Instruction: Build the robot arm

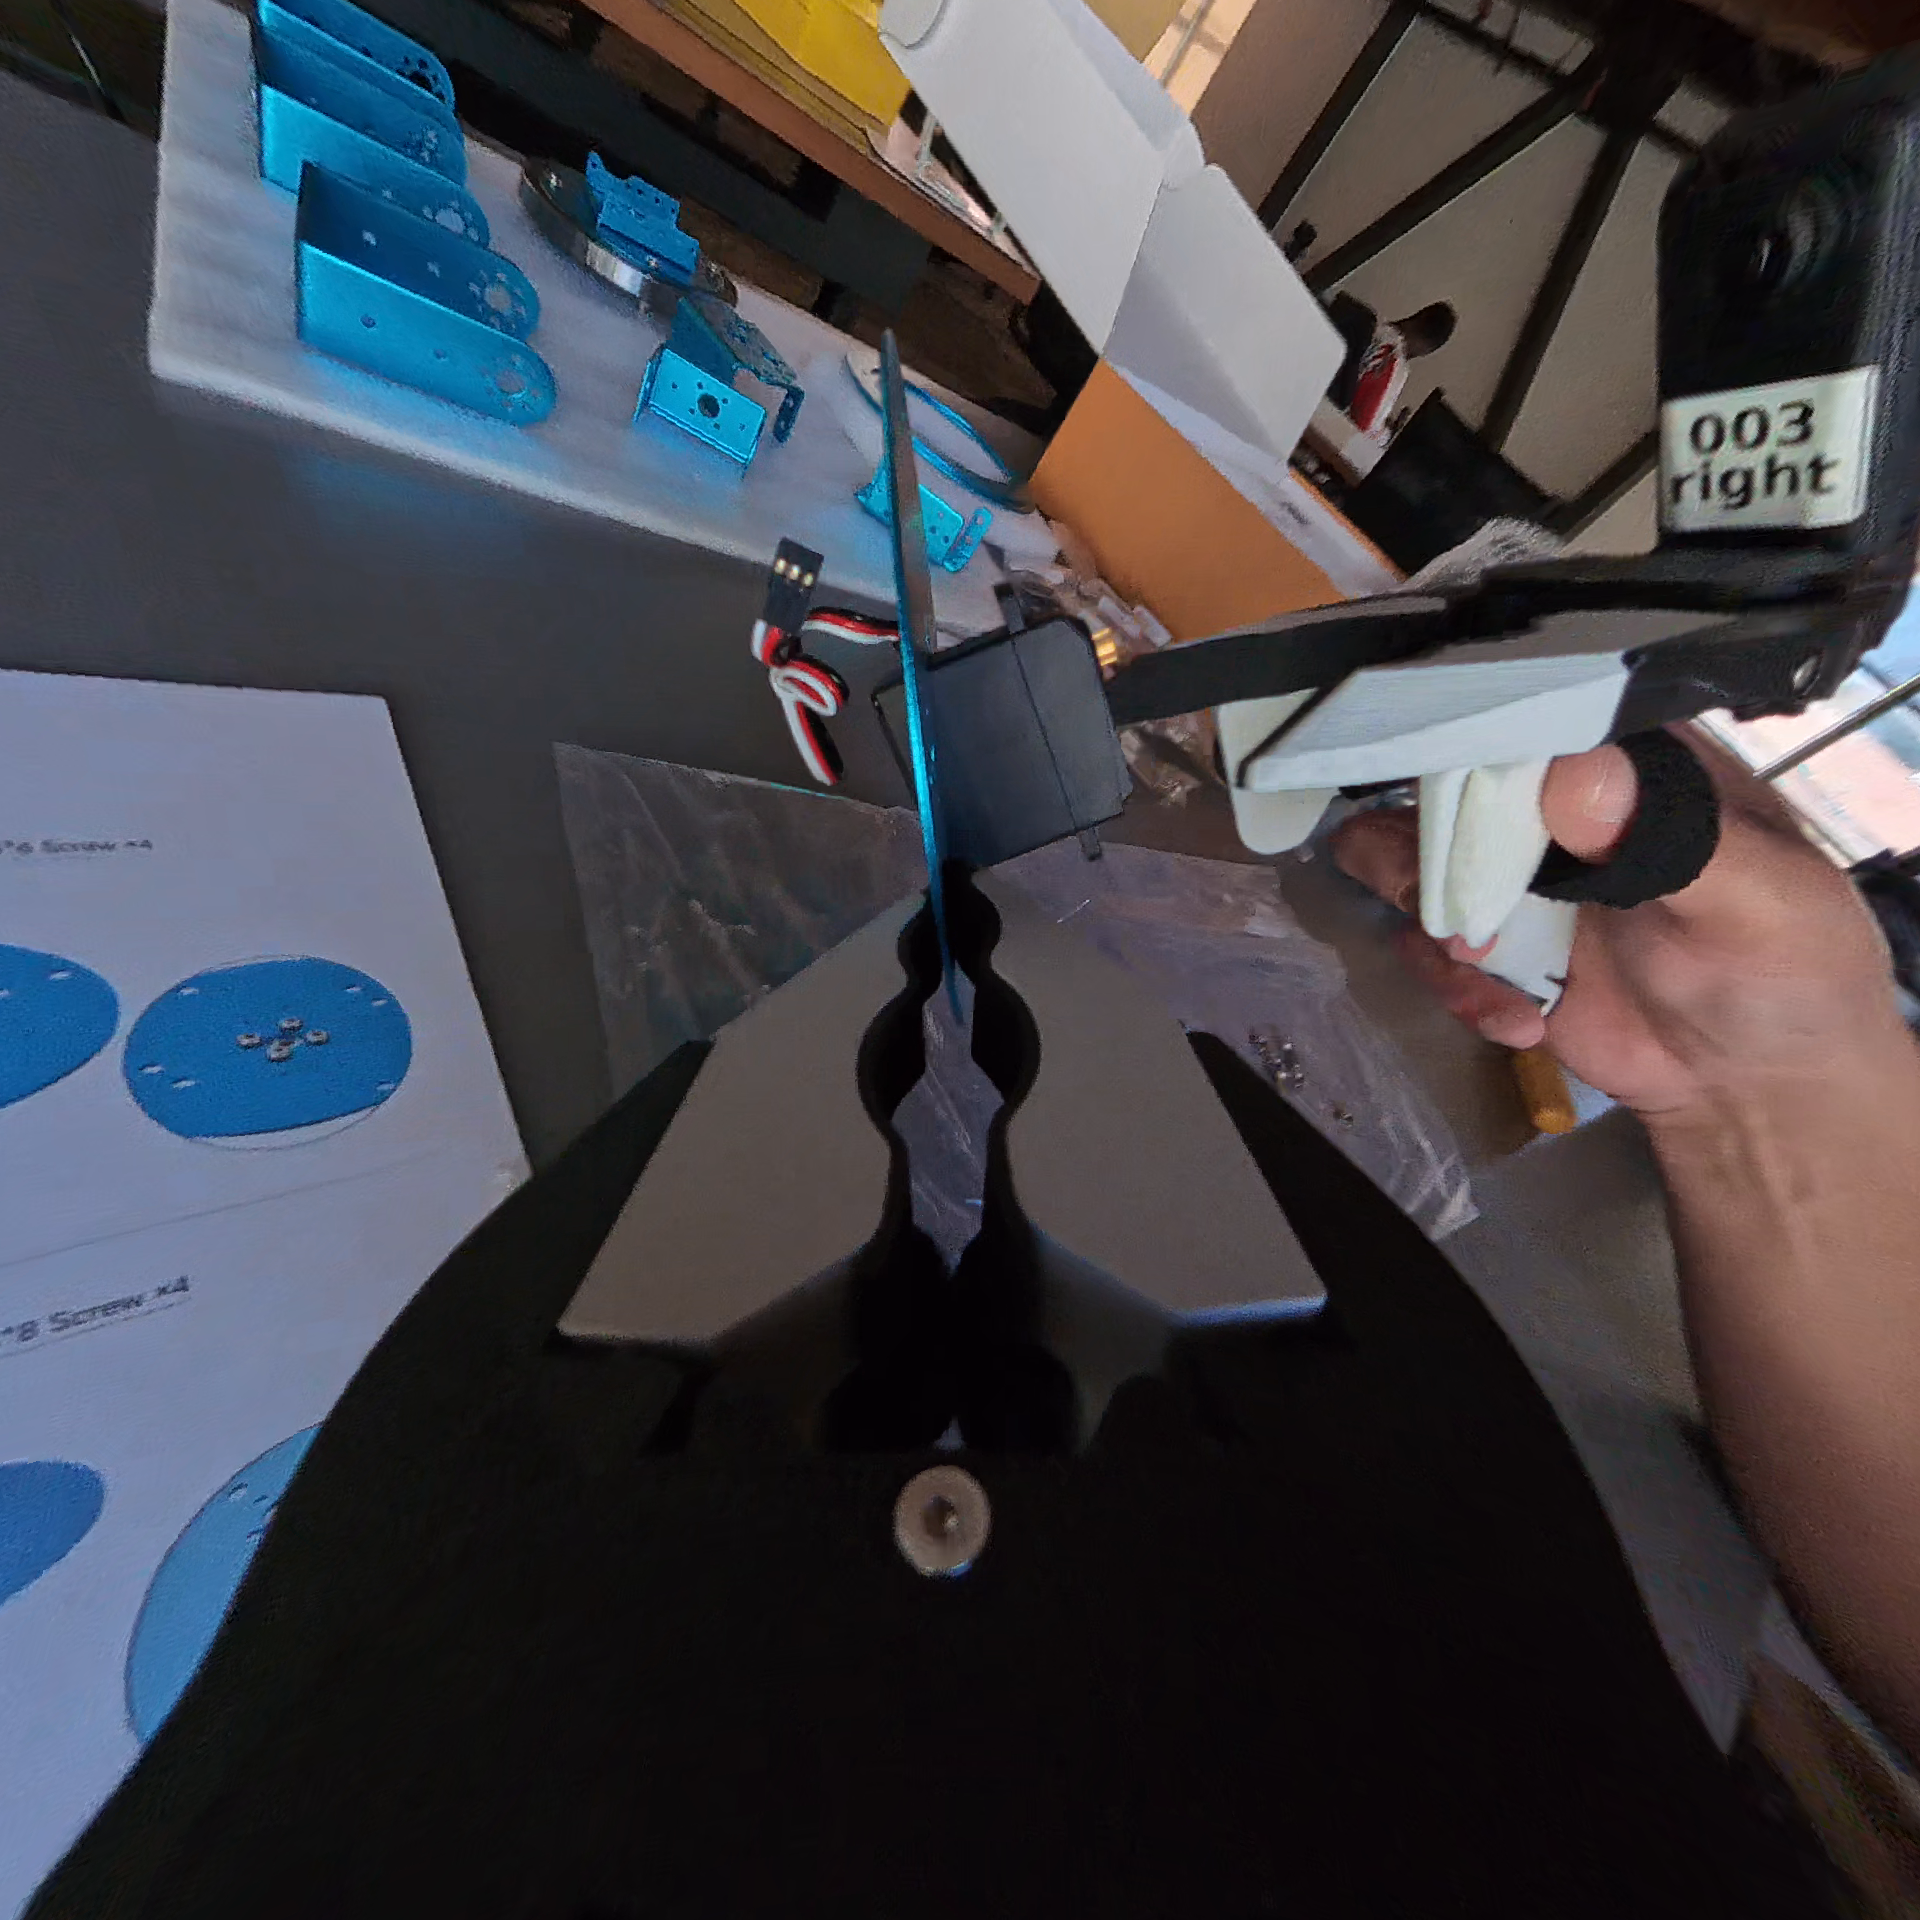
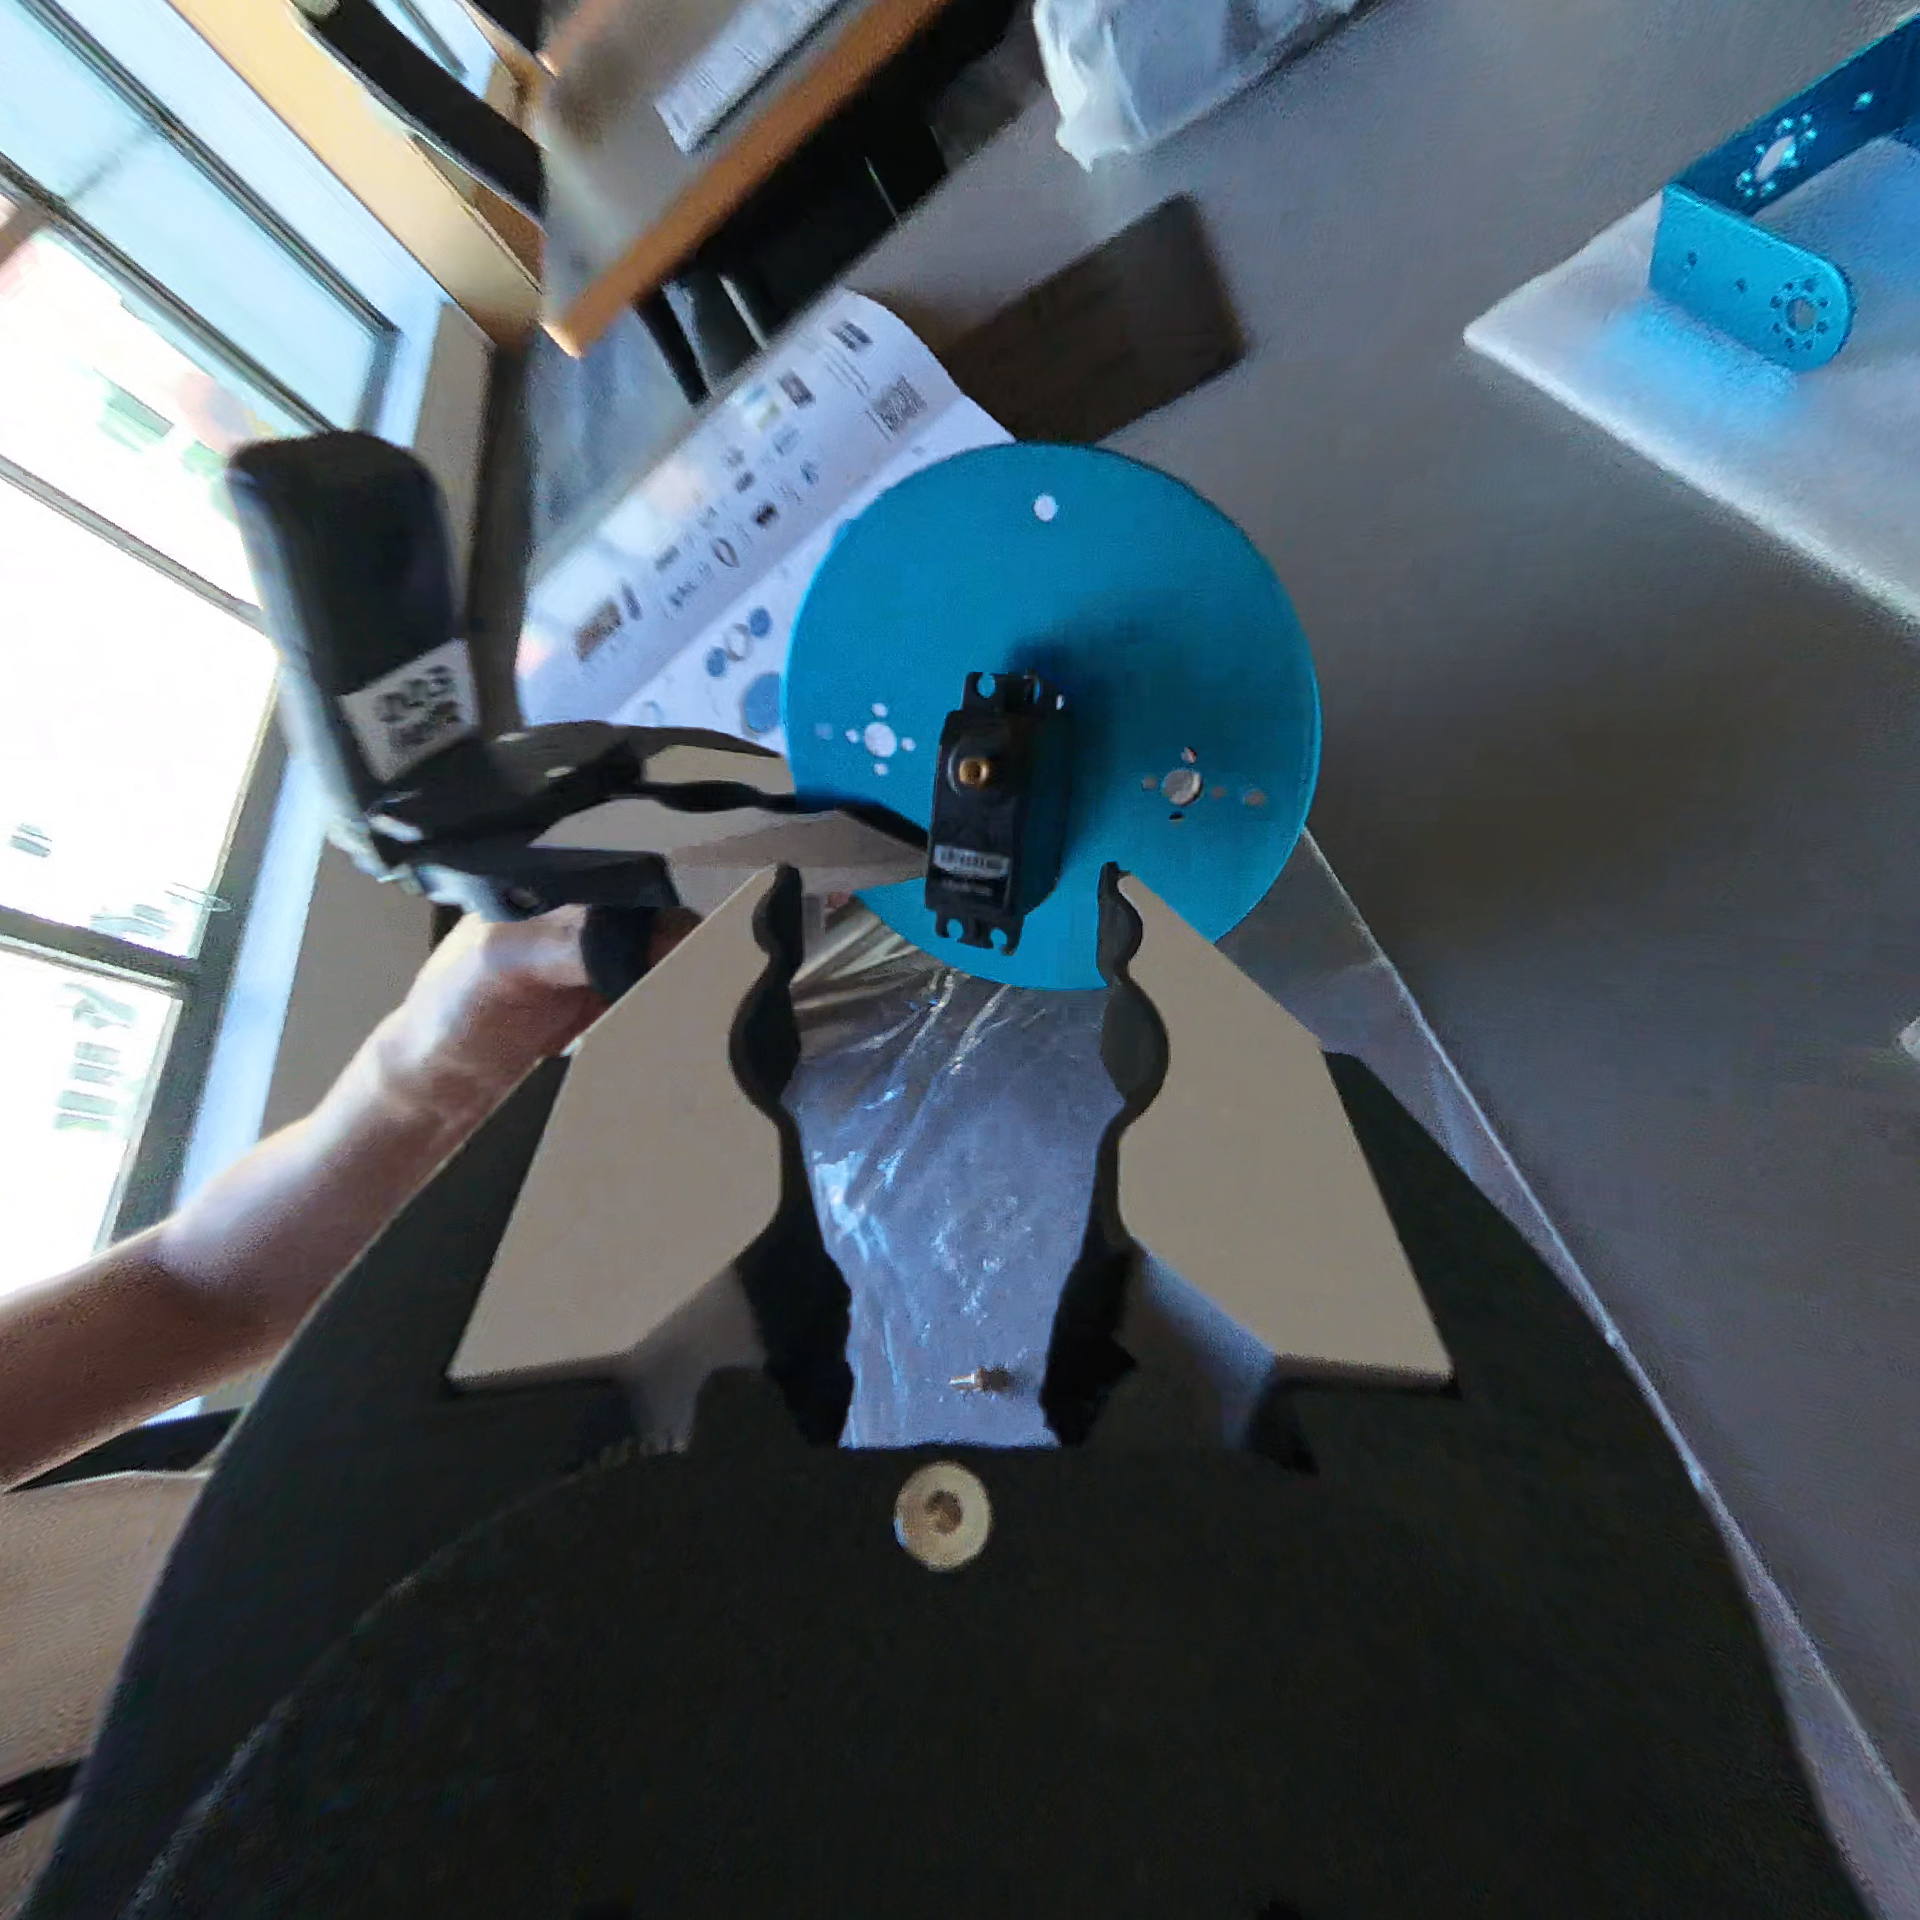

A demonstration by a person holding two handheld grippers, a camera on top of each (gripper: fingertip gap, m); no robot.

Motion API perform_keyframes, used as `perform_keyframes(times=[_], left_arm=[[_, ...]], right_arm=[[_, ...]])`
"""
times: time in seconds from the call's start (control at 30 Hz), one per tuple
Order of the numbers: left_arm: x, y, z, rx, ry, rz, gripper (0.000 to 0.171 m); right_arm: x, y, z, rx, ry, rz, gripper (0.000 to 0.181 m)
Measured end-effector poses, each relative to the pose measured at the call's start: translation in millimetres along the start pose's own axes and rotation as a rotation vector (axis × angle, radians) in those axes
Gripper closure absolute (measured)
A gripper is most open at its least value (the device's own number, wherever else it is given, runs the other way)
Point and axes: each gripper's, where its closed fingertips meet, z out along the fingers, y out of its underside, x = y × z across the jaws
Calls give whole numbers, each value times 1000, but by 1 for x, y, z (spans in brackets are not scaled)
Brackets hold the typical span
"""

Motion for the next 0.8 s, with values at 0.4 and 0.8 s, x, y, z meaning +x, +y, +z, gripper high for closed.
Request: perform_keyframes(times=[0.4,0.8], left_arm=[[6,1,0,17,-112,89,171],[12,-6,-9,-2,-229,532,171]], right_arm=[[9,5,17,-3,106,-6,161],[-1,3,0,-12,-68,148,161]])
